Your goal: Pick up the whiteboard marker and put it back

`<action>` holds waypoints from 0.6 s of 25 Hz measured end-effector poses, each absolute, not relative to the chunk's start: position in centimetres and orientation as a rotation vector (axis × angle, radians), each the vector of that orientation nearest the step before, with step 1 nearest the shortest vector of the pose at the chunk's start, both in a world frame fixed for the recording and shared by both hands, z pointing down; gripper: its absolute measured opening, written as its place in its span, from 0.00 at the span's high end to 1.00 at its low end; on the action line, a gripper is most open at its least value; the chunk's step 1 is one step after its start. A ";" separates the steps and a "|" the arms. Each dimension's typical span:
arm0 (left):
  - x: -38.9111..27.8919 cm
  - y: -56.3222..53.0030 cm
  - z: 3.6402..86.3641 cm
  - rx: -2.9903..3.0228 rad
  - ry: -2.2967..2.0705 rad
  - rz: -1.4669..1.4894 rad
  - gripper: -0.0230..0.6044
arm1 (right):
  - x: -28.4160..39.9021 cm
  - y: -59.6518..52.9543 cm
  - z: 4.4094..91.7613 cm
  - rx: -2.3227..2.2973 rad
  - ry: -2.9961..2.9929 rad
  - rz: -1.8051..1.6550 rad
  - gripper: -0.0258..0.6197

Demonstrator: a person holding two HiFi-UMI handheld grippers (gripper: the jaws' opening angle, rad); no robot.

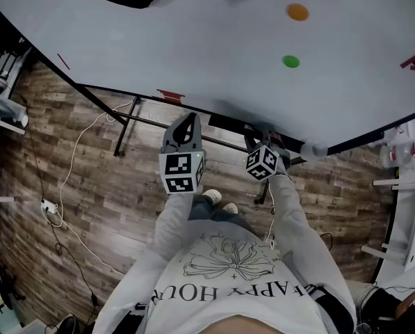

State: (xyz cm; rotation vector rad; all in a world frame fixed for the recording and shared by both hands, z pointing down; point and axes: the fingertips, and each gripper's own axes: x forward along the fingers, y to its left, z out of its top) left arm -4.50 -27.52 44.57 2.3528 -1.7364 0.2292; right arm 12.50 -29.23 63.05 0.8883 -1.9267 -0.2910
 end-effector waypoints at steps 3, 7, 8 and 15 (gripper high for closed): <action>-3.9 -27.6 44.3 2.371 -1.722 0.223 0.95 | 12.6 -29.3 61.0 0.992 -1.993 -0.241 0.79; -2.7 -27.9 43.8 2.400 -1.699 0.213 0.95 | 13.7 -29.5 57.4 1.193 -2.074 -0.161 0.86; -2.3 -28.0 43.6 2.408 -1.692 0.208 0.95 | 14.1 -29.5 56.5 1.246 -2.093 -0.138 0.88; 0.9 -28.6 42.0 2.489 -1.627 0.177 0.95 | 17.1 -28.7 48.9 1.599 -2.210 -0.031 0.93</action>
